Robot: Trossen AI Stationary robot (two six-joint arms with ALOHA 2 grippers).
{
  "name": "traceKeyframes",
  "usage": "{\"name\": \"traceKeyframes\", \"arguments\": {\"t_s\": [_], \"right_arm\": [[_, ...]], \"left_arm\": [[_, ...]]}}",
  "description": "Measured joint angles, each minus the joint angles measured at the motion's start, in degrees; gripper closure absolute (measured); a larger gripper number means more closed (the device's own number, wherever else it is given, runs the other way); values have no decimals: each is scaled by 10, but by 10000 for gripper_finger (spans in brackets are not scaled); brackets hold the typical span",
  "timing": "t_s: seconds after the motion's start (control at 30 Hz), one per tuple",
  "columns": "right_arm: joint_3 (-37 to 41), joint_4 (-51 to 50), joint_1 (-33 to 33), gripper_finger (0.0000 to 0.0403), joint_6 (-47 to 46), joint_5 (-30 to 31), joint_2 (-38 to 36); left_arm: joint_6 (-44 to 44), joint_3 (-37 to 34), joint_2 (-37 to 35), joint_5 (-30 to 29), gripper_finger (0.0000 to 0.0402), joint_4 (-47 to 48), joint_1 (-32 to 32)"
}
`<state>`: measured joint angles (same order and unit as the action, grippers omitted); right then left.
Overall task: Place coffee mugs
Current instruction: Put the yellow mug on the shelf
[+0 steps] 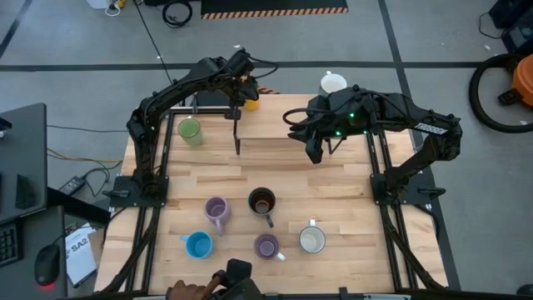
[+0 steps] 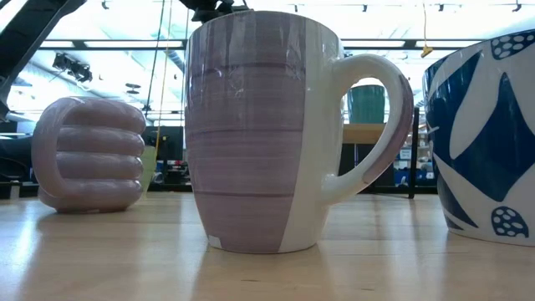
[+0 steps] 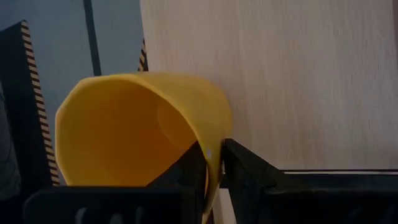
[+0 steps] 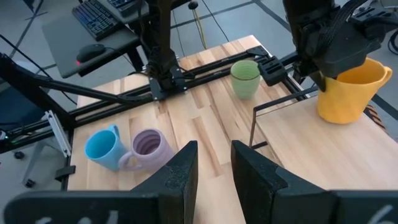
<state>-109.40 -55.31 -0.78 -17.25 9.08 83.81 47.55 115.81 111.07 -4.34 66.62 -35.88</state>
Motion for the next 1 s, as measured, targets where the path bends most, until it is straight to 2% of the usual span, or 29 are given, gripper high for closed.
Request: {"name": "traceKeyframes", "arguments": {"t_s": [0.37,0.6,0.77,1.0], "right_arm": [[0,8,5,301,9,-2,0],[0,8,5,301,14,-2,0],[0,8,5,301,14,-2,0],[0,8,3,301,32,-3,0]], "left_arm": [[-6,0,0,16,335,-1,1],[-39,0,0,14,290,-7,0],[-39,0,0,-8,267,-12,5],[-39,0,-1,-40,268,-19,21]]}}
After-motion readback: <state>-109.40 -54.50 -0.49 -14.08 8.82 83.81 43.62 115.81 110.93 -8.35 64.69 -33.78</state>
